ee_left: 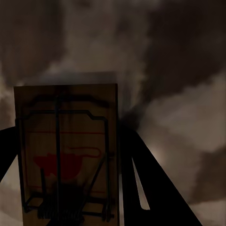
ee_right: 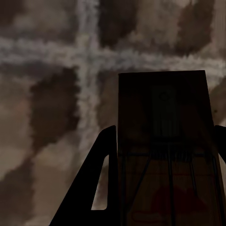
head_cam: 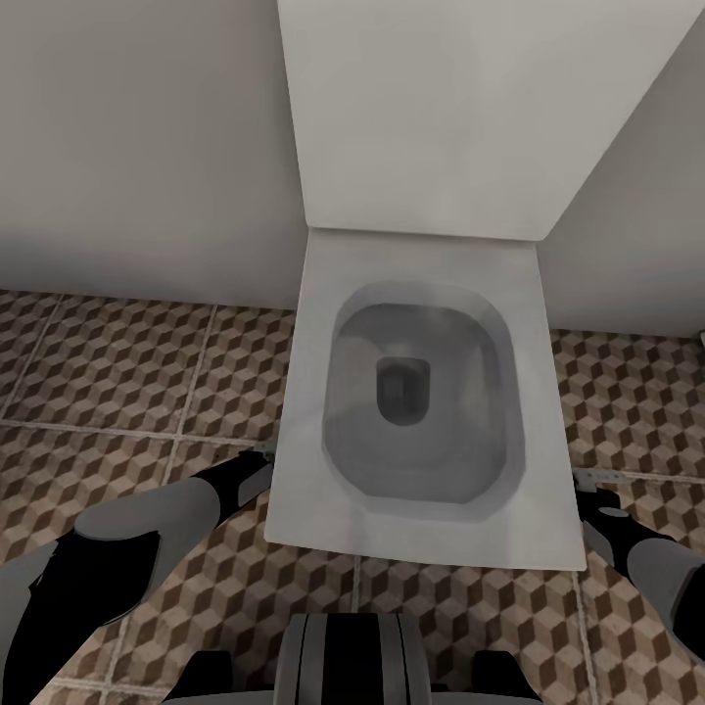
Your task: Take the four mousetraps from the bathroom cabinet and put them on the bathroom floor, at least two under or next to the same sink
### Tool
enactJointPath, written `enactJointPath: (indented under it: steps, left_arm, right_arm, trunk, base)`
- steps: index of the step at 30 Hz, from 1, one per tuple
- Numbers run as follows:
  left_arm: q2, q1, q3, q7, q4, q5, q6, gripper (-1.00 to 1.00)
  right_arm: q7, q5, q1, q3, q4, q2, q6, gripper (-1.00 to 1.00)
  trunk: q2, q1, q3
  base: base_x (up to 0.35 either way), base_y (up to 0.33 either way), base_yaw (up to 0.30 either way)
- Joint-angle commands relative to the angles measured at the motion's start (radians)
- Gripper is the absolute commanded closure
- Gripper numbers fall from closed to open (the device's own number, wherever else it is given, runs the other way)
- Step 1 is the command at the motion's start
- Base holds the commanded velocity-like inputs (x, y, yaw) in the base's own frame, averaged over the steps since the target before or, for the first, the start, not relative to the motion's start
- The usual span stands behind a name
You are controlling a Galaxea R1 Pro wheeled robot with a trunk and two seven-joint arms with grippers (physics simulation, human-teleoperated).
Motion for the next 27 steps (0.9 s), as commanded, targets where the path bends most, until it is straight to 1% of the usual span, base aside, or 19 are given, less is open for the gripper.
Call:
enactJointPath:
  steps: [1, 9, 15, 27]
  left_arm:
    - [0.001, 0.015, 0.003, 0.001, -0.002, 0.015, 0.001, -1.00]
    - [0.001, 0.015, 0.003, 0.001, -0.002, 0.015, 0.001, -1.00]
    - [0.001, 0.015, 0.003, 0.001, -0.003, 0.015, 0.001, -1.00]
    - [0.001, 0.015, 0.003, 0.001, -0.003, 0.015, 0.001, -1.00]
  right_arm:
    - [0.001, -0.007, 0.000, 0.008, 0.001, 0.000, -0.002, 1.00]
    - [0.001, -0.007, 0.000, 0.008, 0.001, 0.000, -0.006, 1.00]
    - [0.001, -0.007, 0.000, 0.008, 0.001, 0.000, -0.027, 1.00]
    - [0.003, -0.007, 0.000, 0.008, 0.001, -0.001, -0.031, 1.00]
  trunk:
    - [0.000, 0.000, -0.001]
    - [0.000, 0.000, -0.001]
    - [0.000, 0.000, -0.001]
    - [0.000, 0.000, -0.001]
  base:
    - [0.000, 0.000, 0.000]
    - [0.000, 0.000, 0.000]
    - [0.000, 0.000, 0.000]
    - [0.000, 0.000, 0.000]
